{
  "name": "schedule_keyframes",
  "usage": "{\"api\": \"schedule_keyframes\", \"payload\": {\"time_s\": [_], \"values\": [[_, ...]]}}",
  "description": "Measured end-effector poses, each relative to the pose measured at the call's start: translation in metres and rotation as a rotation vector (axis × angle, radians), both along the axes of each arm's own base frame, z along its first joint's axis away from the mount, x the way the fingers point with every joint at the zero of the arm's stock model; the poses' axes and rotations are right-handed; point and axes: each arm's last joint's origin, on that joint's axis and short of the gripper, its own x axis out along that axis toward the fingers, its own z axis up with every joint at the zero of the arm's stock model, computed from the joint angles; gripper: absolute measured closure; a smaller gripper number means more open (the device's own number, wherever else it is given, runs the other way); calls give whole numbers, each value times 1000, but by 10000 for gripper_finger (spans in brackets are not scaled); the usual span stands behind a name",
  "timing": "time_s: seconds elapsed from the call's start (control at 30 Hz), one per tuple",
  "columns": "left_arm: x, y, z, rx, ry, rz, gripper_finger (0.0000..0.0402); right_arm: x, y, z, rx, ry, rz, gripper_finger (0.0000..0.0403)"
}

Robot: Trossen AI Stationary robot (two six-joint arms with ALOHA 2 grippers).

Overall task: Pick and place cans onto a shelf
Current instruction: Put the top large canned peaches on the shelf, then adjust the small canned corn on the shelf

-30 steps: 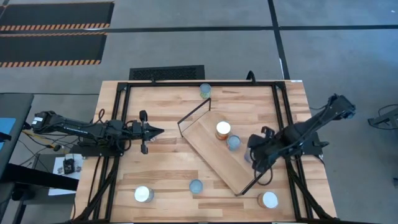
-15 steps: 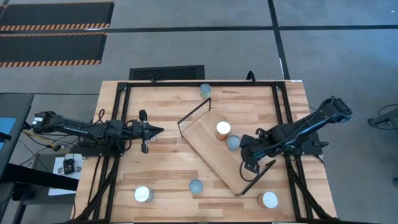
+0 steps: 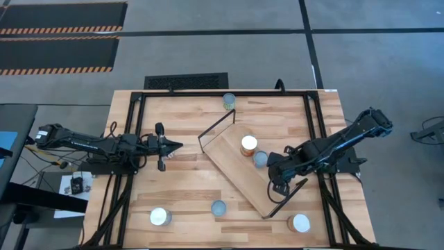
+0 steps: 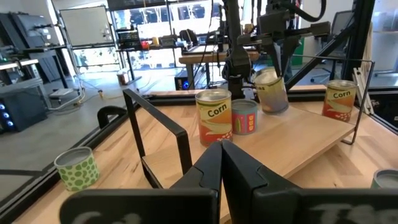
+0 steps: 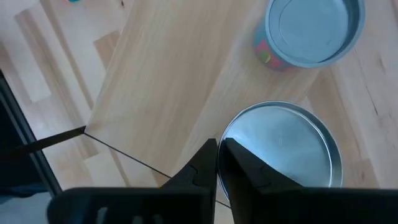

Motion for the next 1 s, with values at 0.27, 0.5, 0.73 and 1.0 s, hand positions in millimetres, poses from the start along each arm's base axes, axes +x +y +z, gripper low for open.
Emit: {"api": "schedule_keyframes", "payload": {"time_s": [0.27, 0.5, 0.73, 1.0], "values": [[0, 0, 0, 0, 0, 0, 401, 0, 0, 0, -2, -2, 10, 343], [0, 0, 0, 1, 0, 0, 401, 0, 0, 0, -2, -2, 10, 313], [0, 0, 0, 5, 1, -1, 401, 2, 1, 8, -7, -29, 62, 304], [0, 0, 0, 6, 1, -1, 401, 18, -19, 21, -83, -142, 105, 345]]}}
